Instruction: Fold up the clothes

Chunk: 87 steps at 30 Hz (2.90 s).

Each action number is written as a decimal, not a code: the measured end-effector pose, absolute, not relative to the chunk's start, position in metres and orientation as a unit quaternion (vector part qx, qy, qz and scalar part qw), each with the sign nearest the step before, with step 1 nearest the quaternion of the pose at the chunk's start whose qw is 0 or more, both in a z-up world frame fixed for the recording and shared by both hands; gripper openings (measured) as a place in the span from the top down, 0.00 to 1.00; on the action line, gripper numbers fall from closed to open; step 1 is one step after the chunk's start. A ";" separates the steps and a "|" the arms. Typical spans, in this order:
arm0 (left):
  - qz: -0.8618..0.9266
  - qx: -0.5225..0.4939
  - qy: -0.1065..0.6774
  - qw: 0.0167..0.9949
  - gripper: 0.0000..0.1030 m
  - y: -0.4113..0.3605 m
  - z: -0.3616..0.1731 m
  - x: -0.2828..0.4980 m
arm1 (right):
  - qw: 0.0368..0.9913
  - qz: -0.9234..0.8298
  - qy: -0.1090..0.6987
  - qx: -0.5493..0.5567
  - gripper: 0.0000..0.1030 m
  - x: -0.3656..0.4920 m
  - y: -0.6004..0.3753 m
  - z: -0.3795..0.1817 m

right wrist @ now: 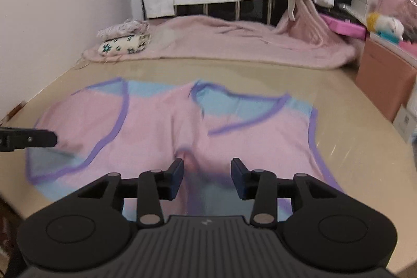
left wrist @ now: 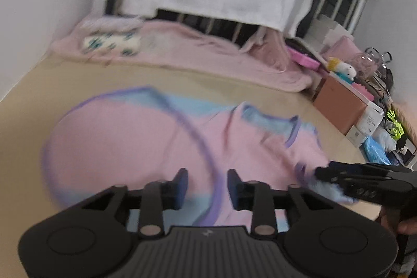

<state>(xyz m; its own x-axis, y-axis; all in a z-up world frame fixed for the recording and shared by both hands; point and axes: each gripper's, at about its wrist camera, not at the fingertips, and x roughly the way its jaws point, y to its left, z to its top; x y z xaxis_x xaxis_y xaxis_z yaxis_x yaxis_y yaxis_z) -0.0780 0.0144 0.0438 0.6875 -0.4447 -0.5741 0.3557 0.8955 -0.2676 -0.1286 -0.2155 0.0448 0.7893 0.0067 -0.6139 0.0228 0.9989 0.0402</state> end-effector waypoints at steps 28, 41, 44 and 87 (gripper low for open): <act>-0.403 0.167 0.439 0.785 0.66 -0.175 0.036 0.061 | 0.952 0.018 0.301 -0.049 0.74 -0.132 -0.211 0.017; -0.422 0.215 0.450 0.757 0.97 -0.198 0.037 0.057 | 0.958 -0.016 0.277 -0.077 0.98 -0.129 -0.203 0.018; -0.416 0.219 0.444 0.763 0.99 -0.201 0.041 0.052 | 0.956 -0.014 0.283 -0.075 0.98 -0.129 -0.199 0.013; -0.444 0.145 0.447 0.763 1.00 -0.153 0.063 0.065 | 0.958 -0.002 0.272 -0.094 0.90 -0.141 -0.179 0.012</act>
<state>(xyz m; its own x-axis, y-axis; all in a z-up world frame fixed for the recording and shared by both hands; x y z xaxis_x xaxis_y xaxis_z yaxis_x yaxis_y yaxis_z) 0.0648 -0.1530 0.0626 0.2062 -0.5480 -0.8107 0.8069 0.5639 -0.1760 -0.1413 -0.1794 0.0123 0.8523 -0.0556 -0.5200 -0.0468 0.9822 -0.1817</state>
